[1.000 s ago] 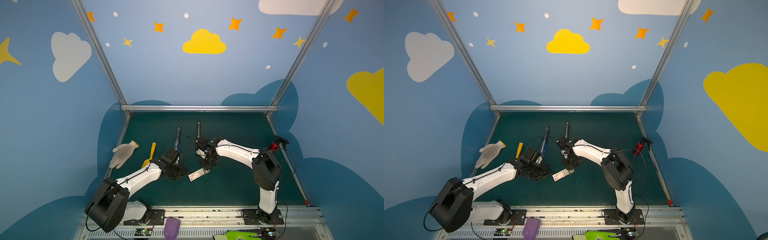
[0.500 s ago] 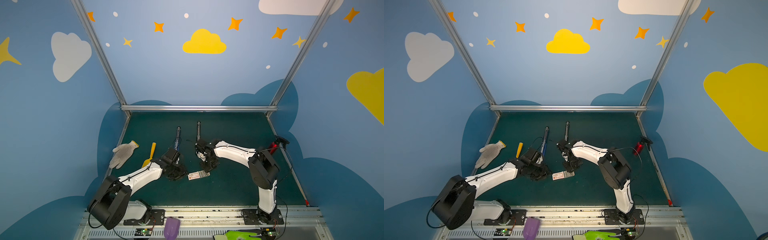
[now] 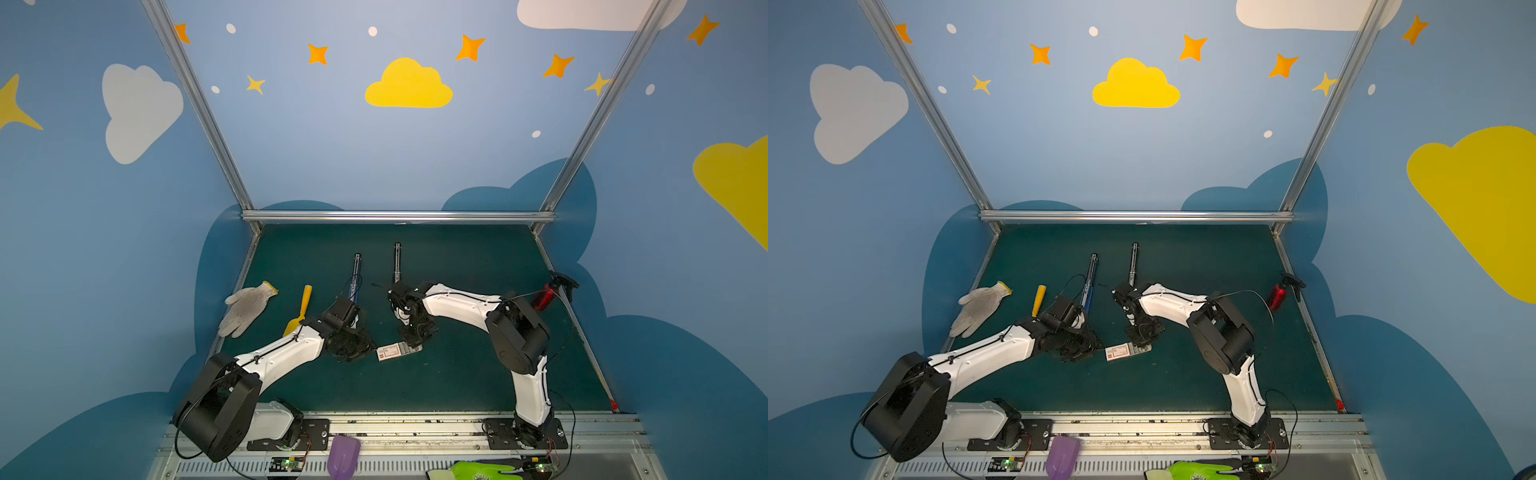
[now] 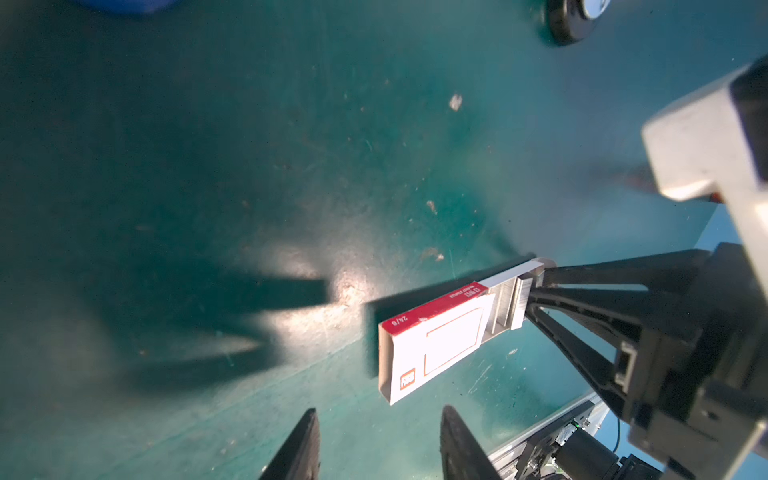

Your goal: Load the staples into the stapler

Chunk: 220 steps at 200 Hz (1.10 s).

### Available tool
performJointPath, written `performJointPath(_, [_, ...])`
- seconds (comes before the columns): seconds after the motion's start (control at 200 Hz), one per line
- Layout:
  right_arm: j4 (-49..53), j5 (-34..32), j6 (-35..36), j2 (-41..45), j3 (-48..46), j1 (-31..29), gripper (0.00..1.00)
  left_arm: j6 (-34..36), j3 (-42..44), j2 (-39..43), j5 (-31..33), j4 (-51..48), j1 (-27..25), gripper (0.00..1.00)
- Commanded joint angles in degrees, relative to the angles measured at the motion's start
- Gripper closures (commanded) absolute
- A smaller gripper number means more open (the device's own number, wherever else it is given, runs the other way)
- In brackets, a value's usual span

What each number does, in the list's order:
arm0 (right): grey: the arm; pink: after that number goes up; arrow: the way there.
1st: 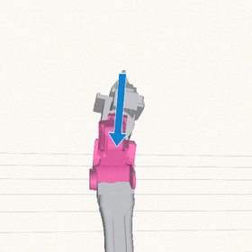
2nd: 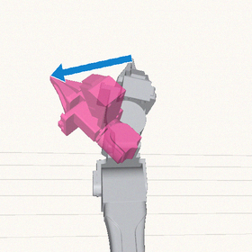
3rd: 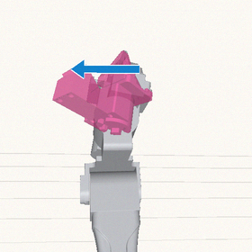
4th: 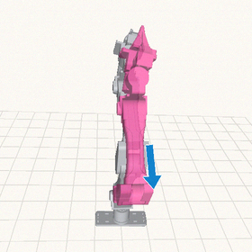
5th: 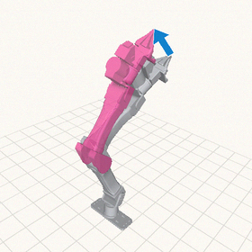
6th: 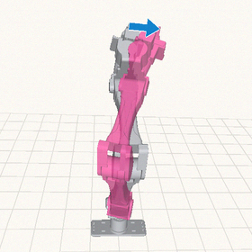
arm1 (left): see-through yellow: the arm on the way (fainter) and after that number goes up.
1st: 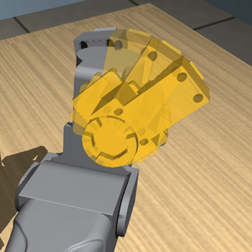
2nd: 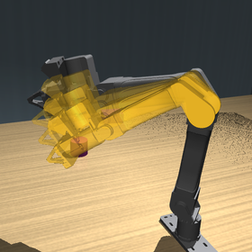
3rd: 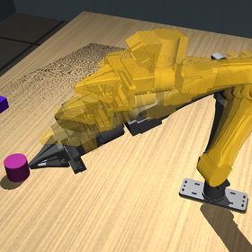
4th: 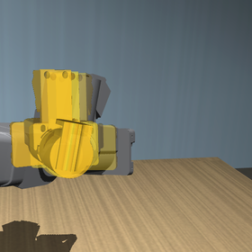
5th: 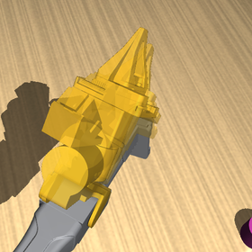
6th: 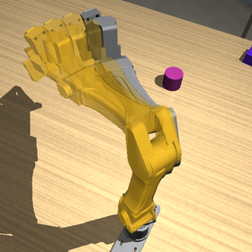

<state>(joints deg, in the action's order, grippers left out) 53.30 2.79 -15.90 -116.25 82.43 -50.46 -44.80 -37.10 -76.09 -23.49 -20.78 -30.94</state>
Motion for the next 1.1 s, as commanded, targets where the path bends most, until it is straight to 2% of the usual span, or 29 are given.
performJointPath(0.0, [-0.3, -1.3, -1.1, -0.3, 0.5, -0.2, 0.81, 0.0, 0.8, 1.4, 0.5, -0.3, -0.1, 0.53])
performJointPath(0.175, [0.0, -1.2, -1.3, 0.4, 0.3, 0.0, 0.86, -0.2, 1.1, 1.2, 0.5, 0.0, -0.1, 0.53])
performJointPath(0.476, [1.3, -0.9, -1.3, 6.4, -0.8, 0.6, 0.88, -0.2, 0.9, 1.0, 0.4, -0.1, -0.1, 0.53])
performJointPath(0.851, [1.5, 0.4, -0.9, 7.1, -1.7, 1.4, 0.87, -0.2, 0.7, 0.8, 0.3, 0.1, -0.1, 0.53])
performJointPath(1.096, [-0.8, -6.3, -7.0, 8.5, -3.2, 2.3, 0.87, -0.1, 0.4, -0.3, 0.0, 0.5, -0.1, 0.53])
